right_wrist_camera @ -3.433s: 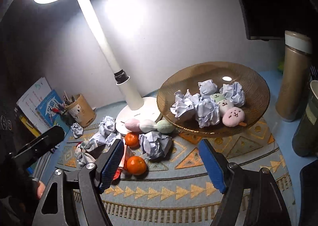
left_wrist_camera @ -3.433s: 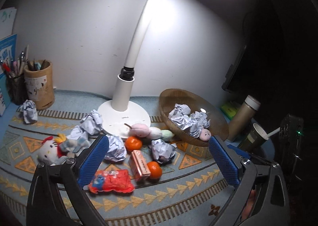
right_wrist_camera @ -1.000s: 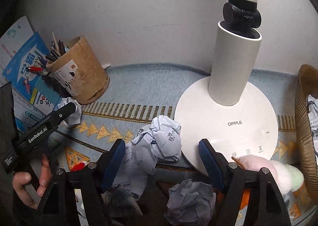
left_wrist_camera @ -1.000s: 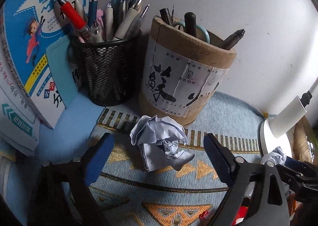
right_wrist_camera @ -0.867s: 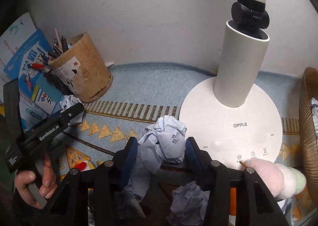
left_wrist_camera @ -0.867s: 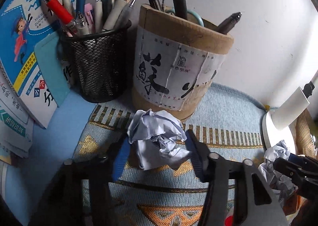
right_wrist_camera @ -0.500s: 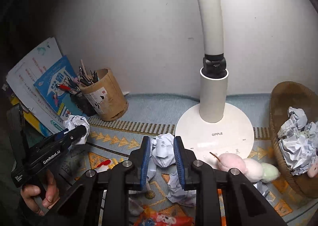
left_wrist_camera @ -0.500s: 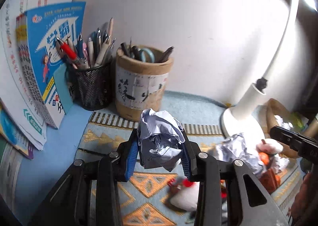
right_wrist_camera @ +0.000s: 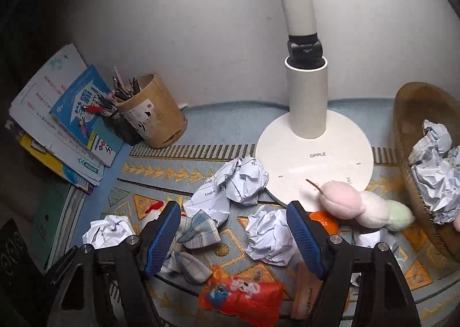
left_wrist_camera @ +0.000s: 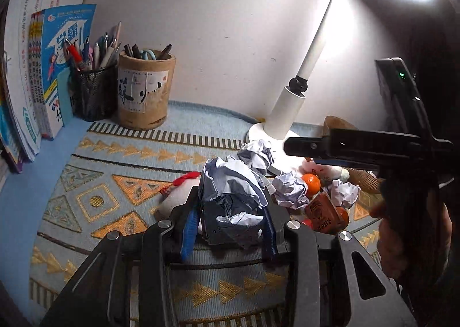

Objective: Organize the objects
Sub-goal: 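Carry both held paper balls back across the rug toward the bowl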

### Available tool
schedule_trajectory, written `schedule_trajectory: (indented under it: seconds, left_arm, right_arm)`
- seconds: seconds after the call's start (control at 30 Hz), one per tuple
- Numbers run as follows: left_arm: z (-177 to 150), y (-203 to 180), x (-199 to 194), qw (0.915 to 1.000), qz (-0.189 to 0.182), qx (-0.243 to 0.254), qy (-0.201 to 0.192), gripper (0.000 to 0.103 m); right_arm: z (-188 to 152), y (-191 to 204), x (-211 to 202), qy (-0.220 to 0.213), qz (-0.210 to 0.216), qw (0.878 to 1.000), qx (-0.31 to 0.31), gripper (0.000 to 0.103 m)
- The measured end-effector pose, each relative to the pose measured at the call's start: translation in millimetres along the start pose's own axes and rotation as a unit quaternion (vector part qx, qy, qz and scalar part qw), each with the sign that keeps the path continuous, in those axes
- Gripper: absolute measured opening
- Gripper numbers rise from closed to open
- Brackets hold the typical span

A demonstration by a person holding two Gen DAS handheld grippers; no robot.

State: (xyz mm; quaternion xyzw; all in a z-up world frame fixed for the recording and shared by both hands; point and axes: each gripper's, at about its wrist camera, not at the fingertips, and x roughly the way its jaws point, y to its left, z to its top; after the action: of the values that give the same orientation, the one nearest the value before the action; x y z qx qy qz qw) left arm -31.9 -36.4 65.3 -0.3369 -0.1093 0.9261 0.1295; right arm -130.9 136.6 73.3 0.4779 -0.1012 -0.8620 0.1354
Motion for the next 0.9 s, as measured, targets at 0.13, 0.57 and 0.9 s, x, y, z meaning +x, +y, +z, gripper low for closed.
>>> schedule_trajectory:
  seconds: [0.13,0.57,0.9]
  left_arm:
    - [-0.9,4.7,2.6,1.0000,-0.007,0.002,0.000,0.035]
    - [-7.9,-14.9,-0.8,0.9995,-0.015,0.028,0.006,0.035]
    - [-48.7,-104.2,-5.6,0.9939,-0.099,0.042,0.026,0.035]
  right_arm:
    - [18.1,7.9,42.4,0.025,-0.024,0.999,0.002,0.075]
    - [1.5,-8.2,-29.2,-0.064,-0.009,0.998,0.023,0.033]
    - [-115.7,-108.1,-122.8,-0.072,-0.064,0.995,0.017,0.035]
